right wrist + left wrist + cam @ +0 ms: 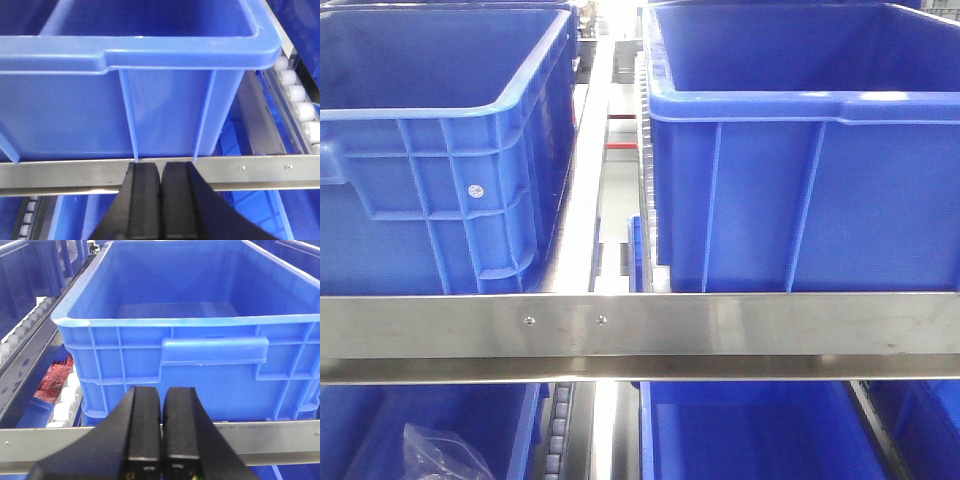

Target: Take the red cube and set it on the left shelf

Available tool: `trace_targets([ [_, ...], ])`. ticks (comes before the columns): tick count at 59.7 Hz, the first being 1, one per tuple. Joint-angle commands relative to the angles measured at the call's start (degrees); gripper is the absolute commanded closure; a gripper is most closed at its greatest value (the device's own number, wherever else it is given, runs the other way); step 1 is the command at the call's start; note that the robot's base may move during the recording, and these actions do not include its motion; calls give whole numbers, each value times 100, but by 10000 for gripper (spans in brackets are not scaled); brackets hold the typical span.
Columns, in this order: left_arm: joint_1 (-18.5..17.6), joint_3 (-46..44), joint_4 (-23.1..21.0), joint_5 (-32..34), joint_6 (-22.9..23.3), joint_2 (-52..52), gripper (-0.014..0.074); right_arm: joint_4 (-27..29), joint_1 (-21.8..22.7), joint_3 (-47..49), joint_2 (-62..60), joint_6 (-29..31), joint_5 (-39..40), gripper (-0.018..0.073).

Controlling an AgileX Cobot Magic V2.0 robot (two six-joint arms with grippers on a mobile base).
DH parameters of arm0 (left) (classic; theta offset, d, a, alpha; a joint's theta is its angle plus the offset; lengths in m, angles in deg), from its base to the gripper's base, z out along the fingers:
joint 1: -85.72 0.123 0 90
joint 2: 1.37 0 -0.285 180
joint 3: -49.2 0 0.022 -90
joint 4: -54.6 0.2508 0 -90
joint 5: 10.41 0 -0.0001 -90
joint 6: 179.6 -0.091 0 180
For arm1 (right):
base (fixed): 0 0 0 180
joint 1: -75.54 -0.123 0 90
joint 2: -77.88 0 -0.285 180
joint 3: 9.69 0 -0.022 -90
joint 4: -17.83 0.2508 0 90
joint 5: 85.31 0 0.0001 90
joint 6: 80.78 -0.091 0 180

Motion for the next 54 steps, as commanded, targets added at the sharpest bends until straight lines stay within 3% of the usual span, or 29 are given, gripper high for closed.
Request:
trace_targets([
  [1,-37,132,-17,503,5,92,495,0,23,64,-104,48,480,513],
  [26,-37,132,-17,503,5,92,495,67,23,-805,-1152,48,1041,513],
  [54,-37,132,-17,503,5,92,495,74,23,-796,-1953,48,604,513],
])
